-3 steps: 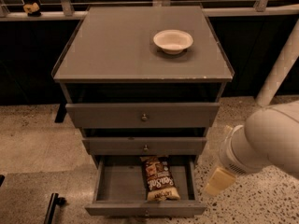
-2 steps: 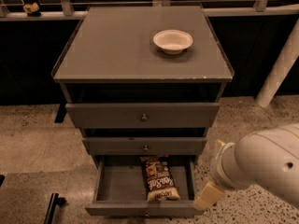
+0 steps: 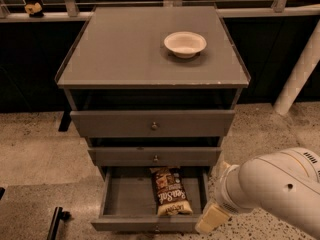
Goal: Pick brown chip bag from bottom drawer and place on counter
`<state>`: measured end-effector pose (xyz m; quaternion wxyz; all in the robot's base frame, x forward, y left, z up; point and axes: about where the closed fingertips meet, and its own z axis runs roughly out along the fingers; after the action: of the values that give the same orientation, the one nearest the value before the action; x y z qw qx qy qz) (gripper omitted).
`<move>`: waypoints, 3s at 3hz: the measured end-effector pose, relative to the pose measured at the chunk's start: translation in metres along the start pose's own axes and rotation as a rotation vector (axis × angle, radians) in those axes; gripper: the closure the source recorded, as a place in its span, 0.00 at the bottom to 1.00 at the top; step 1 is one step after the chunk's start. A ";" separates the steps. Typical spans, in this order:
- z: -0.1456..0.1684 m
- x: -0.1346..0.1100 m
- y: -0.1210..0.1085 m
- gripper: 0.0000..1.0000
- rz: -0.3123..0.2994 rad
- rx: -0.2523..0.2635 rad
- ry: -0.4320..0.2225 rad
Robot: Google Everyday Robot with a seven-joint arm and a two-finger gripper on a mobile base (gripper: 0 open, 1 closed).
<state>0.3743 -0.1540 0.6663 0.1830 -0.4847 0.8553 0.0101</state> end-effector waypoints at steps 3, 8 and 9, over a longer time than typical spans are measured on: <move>0.082 -0.020 0.022 0.00 -0.158 0.067 -0.006; 0.226 -0.029 -0.057 0.00 0.053 -0.080 -0.034; 0.232 -0.002 -0.044 0.00 0.067 -0.093 0.005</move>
Offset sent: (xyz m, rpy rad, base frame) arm 0.0149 0.0447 -0.1115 -0.2493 -0.1767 0.2006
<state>0.4826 -0.1309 0.4572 0.1575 -0.4639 0.8700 0.0546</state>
